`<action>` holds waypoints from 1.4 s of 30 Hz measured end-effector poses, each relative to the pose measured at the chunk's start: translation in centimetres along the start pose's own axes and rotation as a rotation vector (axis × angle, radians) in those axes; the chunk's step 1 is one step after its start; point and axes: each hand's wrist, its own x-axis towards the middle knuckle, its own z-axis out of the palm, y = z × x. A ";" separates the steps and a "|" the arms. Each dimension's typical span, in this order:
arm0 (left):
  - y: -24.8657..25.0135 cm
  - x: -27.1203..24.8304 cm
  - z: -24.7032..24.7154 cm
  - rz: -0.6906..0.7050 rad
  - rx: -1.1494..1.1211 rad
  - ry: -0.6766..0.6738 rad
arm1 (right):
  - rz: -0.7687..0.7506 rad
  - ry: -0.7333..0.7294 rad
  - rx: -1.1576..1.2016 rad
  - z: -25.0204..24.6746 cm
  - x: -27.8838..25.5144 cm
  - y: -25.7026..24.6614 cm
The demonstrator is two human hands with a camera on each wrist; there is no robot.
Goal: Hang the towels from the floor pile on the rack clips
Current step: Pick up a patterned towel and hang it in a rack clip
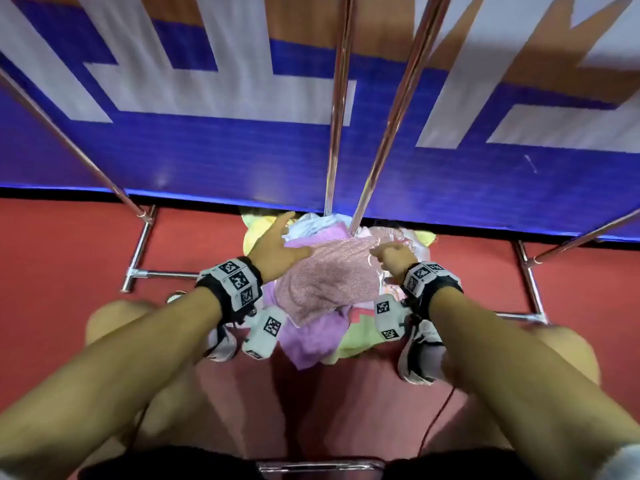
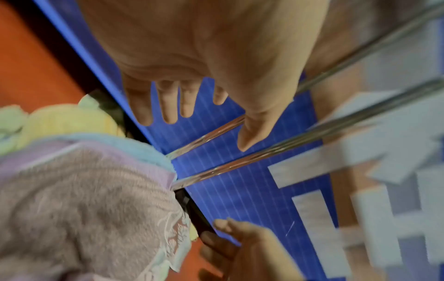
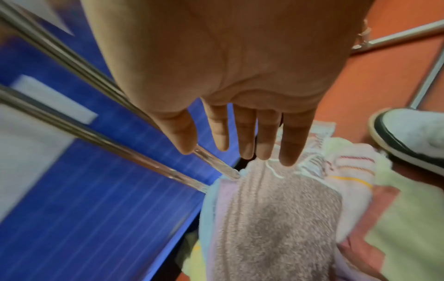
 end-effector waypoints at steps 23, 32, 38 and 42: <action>-4.7 8.4 5.0 -0.089 -0.130 -0.049 | 0.158 -0.074 -0.251 6.9 10.9 7.5; -0.6 5.2 3.1 0.331 0.105 -0.475 | -0.419 -0.452 -0.259 4.9 -1.1 -4.8; -1.3 2.3 1.9 0.368 0.103 -0.249 | -0.601 -0.465 -0.121 3.2 -7.2 -5.9; -0.5 -1.0 0.6 0.401 0.137 -0.076 | -0.659 -0.375 -0.115 4.1 -9.0 -4.2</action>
